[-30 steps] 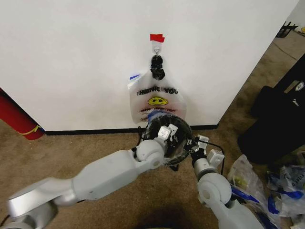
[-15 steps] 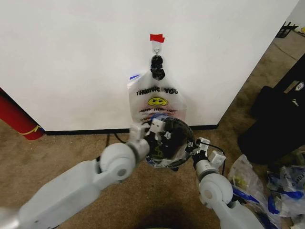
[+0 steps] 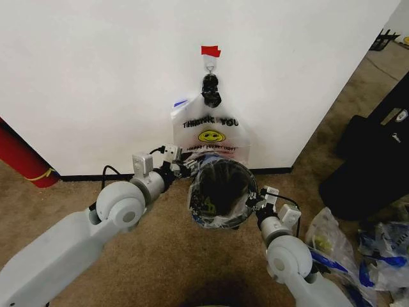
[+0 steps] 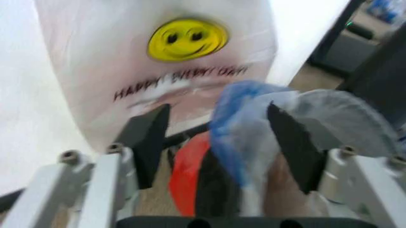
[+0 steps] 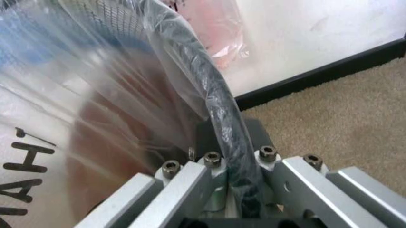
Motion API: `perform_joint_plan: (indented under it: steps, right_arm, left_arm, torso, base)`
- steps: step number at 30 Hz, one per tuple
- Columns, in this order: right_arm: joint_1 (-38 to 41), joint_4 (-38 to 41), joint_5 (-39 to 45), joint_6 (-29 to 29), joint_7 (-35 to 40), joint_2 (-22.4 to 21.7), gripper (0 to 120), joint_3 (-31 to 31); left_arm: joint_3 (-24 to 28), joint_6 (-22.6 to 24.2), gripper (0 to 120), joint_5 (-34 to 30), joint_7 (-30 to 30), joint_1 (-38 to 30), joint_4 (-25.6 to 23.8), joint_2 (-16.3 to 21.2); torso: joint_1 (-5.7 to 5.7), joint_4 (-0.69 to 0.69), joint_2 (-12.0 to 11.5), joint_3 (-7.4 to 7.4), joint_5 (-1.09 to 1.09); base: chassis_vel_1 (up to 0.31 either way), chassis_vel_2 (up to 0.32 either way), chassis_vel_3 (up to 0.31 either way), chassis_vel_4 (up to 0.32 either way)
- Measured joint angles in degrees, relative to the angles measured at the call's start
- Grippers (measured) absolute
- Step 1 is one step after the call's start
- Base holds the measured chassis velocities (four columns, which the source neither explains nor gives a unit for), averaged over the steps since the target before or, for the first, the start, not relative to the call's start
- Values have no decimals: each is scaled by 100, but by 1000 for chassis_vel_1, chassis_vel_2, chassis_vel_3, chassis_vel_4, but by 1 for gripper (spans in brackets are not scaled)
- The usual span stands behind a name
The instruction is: Pick up the garbage bag from the wall and place it over the trash bin.
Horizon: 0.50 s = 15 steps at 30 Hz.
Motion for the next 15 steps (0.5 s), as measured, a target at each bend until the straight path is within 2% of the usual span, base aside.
perform_joint_plan:
  steps: [3, 7, 15]
  right_arm:
    - [-6, 12, -31, 0, 1, 8, 0, -2]
    - [-10, 36, -23, -2, 11, -33, 0, -6]
    - [-22, 148, 66, -32, 78, -62, 0, -4]
  left_arm:
    - [23, 98, 79, -189, -75, -143, 186, -47]
    - [49, 126, 97, -371, -67, -243, 331, -64]
    - [120, 164, 100, -326, -107, -332, 563, -203]
  torso:
    - [0, -3, 0, 0, 0]
    - [0, 1, 0, 0, 1]
    - [0, 0, 0, 1, 1]
  base:
    - [0, 0, 0, 0]
    - [0, 0, 0, 0]
    - [0, 0, 0, 0]
